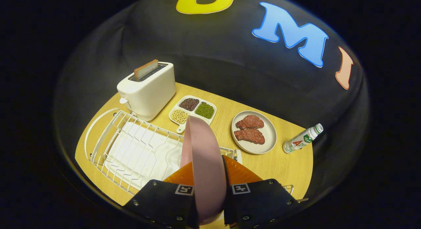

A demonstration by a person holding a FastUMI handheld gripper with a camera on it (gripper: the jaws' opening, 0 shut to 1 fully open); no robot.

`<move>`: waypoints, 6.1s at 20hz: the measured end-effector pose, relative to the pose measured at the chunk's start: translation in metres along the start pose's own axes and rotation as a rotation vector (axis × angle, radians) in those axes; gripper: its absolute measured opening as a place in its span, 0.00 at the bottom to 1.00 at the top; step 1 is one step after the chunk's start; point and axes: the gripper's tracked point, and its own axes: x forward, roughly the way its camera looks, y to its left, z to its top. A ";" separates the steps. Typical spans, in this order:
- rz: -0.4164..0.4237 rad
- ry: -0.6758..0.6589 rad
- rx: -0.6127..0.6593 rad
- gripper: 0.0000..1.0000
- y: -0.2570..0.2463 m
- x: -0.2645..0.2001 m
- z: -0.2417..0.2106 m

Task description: Take the plate from the dish rack, then take the spoon from the basket and place it into the plate.

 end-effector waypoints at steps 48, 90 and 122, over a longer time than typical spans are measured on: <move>0.477 0.203 0.784 0.58 -0.007 -0.062 -0.344; -0.060 -0.416 0.756 0.06 -0.260 -0.060 -0.168; 0.393 -0.367 0.006 0.06 0.092 -0.160 -0.201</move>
